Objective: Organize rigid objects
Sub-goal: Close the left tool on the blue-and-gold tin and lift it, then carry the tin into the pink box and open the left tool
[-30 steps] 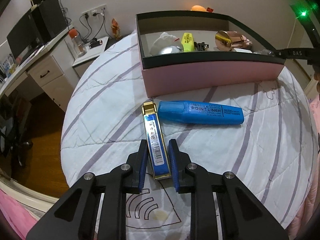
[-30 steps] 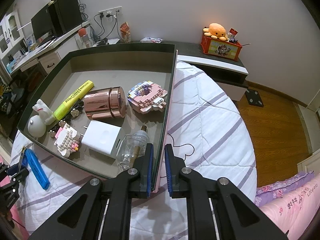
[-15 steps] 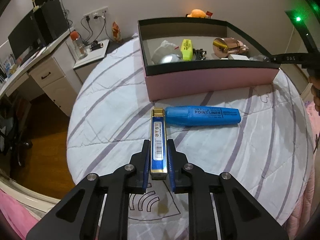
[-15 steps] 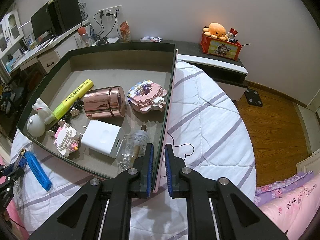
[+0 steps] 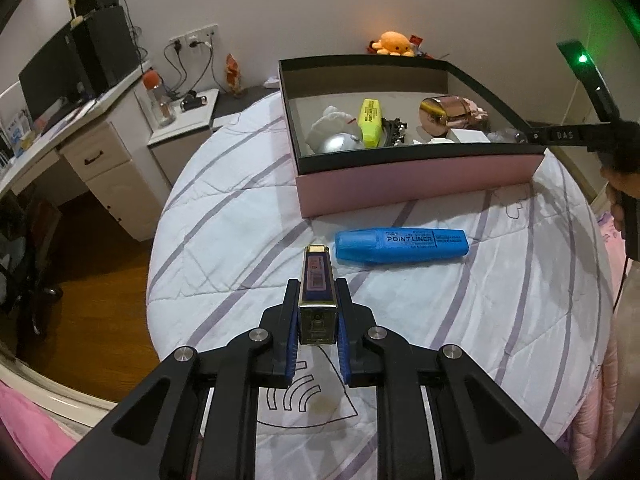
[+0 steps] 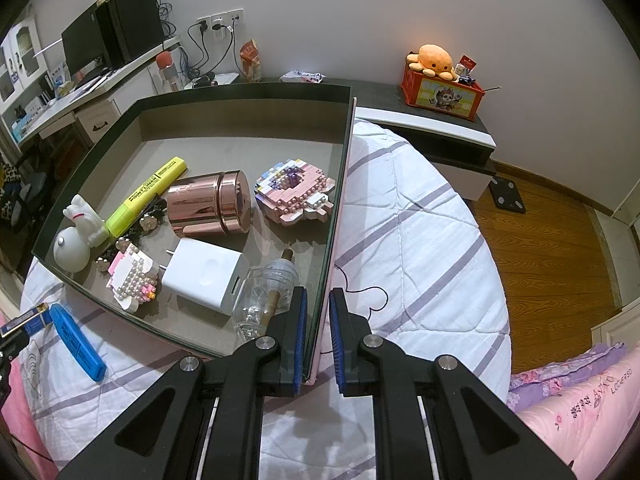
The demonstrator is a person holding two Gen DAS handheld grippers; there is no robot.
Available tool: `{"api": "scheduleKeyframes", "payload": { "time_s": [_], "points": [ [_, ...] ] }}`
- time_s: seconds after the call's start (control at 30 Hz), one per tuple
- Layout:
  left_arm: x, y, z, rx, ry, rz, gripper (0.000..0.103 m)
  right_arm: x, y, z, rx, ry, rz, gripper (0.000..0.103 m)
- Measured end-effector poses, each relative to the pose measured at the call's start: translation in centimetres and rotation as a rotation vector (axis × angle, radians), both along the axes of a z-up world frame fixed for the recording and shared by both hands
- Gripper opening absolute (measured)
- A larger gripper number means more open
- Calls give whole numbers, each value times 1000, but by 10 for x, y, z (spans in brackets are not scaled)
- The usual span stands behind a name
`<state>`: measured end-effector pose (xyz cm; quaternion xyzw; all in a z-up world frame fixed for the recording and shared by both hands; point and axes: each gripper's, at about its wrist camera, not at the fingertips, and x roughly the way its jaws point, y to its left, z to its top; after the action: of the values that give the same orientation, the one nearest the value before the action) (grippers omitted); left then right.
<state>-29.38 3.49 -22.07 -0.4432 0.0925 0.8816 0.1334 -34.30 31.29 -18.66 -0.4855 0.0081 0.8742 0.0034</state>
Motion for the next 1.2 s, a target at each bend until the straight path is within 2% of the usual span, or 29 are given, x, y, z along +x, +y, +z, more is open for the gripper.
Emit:
{"api": "scheduleKeyframes", "payload": {
  "time_s": [0.2,0.3,0.5,0.77,0.87,1.0,1.2],
  "points": [
    [-3,0,-25,-20,-69,-8,15,0,0,0,-1,0,-1,12],
    [-7,-5,-34,19,-88,1,16,0,0,0,-2,-1,-1,12],
    [-20,-8,-36,83,-92,27,17,0,1,-1,-3,-2,-2,12],
    [-17,-1,-31,30,-66,16,15,0,1,0,-2,-5,-2,12],
    [-12,-2,-22,25,-45,19,15,1,0,0,2,-6,-2,12],
    [-9,-5,7,27,29,25,15,1,-2,0,12,-7,0,12],
    [-32,6,40,24,78,-5,15,3,-3,1,16,-9,5,13]
  ]
}}
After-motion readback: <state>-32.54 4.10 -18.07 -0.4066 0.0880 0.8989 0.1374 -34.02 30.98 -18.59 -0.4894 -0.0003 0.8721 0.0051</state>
